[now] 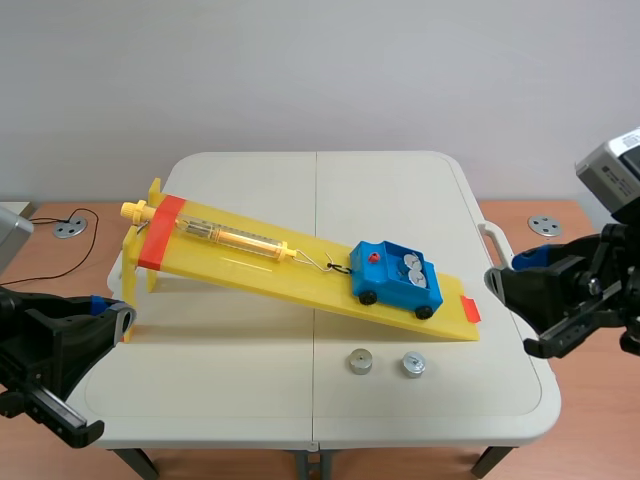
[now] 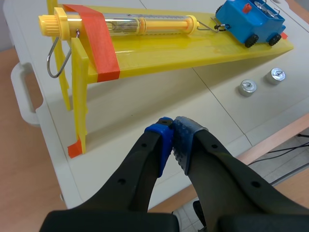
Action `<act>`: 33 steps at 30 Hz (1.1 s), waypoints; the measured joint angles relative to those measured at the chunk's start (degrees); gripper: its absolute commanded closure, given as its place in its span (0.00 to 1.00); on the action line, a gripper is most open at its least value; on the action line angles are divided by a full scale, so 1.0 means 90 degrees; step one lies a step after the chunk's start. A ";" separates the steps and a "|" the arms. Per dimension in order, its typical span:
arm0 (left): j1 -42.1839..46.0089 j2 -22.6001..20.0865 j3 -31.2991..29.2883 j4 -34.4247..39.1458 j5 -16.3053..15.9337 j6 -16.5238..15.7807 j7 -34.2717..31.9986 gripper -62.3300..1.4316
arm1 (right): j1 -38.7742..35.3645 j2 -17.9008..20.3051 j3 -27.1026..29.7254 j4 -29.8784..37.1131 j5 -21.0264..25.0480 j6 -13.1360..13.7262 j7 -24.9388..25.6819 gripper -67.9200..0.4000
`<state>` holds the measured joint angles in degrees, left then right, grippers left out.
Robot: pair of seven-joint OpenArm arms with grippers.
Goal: Place the four metal weights on the blue cart on the ramp.
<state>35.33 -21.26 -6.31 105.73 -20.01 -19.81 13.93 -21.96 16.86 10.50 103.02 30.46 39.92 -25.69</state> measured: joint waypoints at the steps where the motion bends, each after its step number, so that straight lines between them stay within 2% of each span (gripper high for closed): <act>1: 0.0000 0.0000 0.0000 0.0000 0.0000 0.0000 0.0002 0.93 | -0.0063 -0.0002 -0.0002 0.0000 -0.0005 -0.0002 -0.0015 0.65; 5: 0.0000 0.0000 0.0000 0.0000 0.0000 0.0000 0.0002 0.93 | -0.0214 -0.0063 -0.0136 0.0000 -0.0211 -0.0058 -0.0034 0.65; 12: 0.0000 0.0000 0.0000 0.0000 0.0000 0.0000 0.0000 0.93 | -0.0206 -0.0646 -0.0913 -0.0032 -0.1195 -0.0573 0.0061 0.65; 17: 0.0000 0.0000 0.0000 0.0000 0.0000 0.0000 0.0000 0.93 | -0.0192 -0.0969 -0.1552 -0.0260 -0.1834 -0.0979 0.0372 0.65; 27: 0.0000 0.0000 0.0000 0.0000 0.0000 0.0000 0.0000 0.93 | 0.0423 -0.1421 -0.2397 -0.1596 -0.2868 -0.2164 0.0845 0.65; 33: 0.0000 0.0000 0.0000 0.0000 0.0000 0.0000 0.0000 0.93 | 0.1027 -0.1615 -0.2713 -0.2482 -0.3106 -0.2421 0.1030 0.65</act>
<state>35.33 -21.26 -6.31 105.73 -20.01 -19.81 13.93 -12.71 2.33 -13.91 80.68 2.50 18.13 -16.43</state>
